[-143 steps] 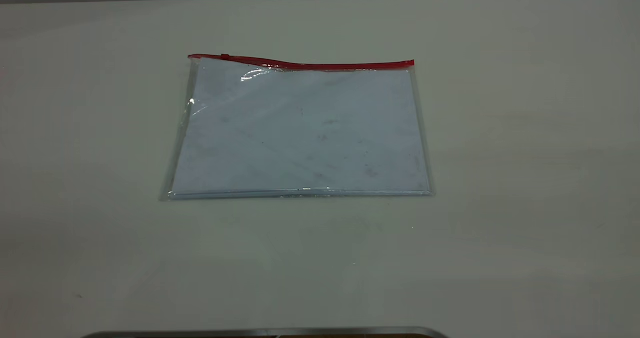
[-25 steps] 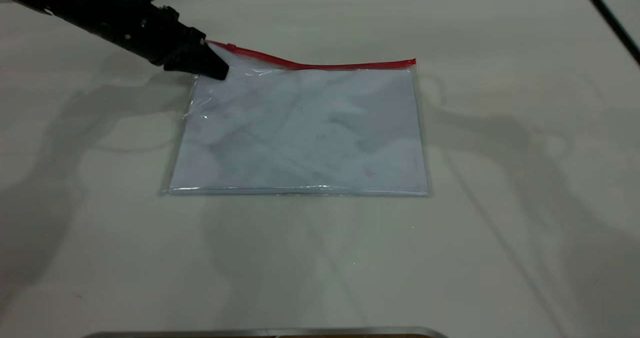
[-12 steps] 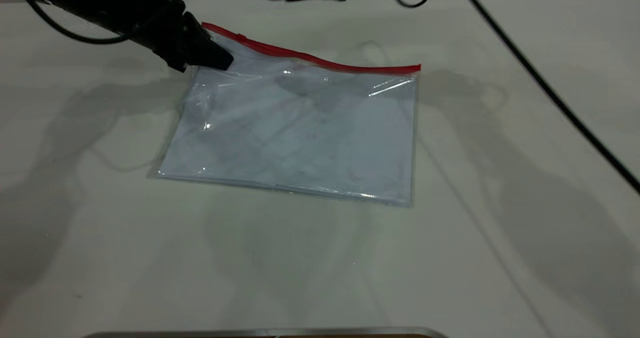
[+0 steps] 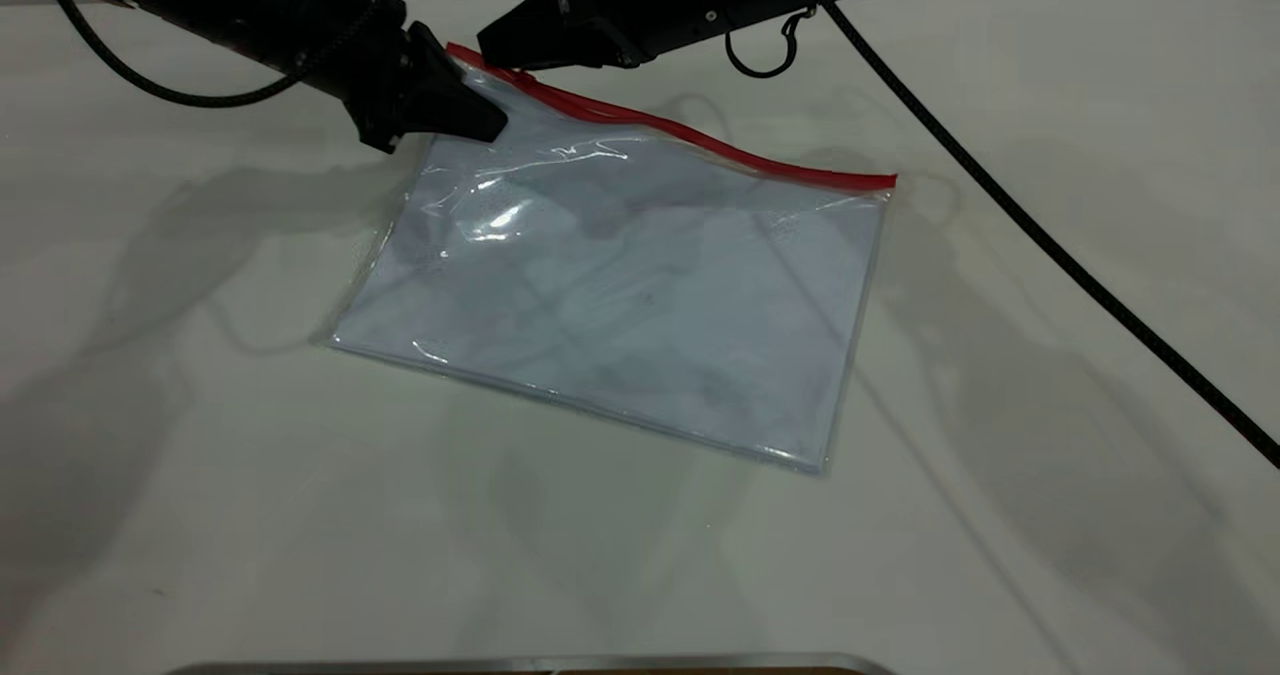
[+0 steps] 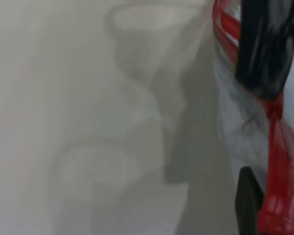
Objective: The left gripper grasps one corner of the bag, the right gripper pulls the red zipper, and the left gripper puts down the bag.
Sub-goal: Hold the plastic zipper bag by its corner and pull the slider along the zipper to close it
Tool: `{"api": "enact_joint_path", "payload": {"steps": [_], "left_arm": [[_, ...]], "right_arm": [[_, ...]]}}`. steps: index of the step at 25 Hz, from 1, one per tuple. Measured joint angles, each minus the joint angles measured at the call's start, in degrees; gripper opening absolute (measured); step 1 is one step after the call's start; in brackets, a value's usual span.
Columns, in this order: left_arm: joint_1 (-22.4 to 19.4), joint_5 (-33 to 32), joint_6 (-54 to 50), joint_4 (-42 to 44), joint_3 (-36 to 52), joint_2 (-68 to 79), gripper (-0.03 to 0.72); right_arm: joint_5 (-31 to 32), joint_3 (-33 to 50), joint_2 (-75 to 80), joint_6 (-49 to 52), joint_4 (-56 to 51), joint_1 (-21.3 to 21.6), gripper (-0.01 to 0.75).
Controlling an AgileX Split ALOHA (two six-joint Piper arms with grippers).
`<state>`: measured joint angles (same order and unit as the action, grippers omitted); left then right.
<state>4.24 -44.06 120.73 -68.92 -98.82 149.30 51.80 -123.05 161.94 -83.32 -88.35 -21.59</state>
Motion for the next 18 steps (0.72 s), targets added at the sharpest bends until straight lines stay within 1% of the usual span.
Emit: {"api": "enact_joint_path", "payload": {"steps": [12,15,16,18], "left_arm": [[0.06,-0.05,0.22,-0.43,0.0,0.0,0.052],[0.06,-0.05,0.22,-0.45,0.0,0.0,0.052],[0.06,-0.05,0.22,-0.45,0.0,0.0,0.052],[0.06,-0.11,0.22,-0.49,0.0,0.0,0.052]], "right_arm": [[-3.33,-0.11,2.05,-0.09,-1.23,-0.06,0.472],[-3.47,-0.11,2.07,-0.29,-1.18,-0.06,0.418],[-3.62,-0.11,2.11,-0.51,-1.18,-0.06,0.381],[-3.86,-0.11,2.11,-1.35,-1.04,-0.06,0.281]]}}
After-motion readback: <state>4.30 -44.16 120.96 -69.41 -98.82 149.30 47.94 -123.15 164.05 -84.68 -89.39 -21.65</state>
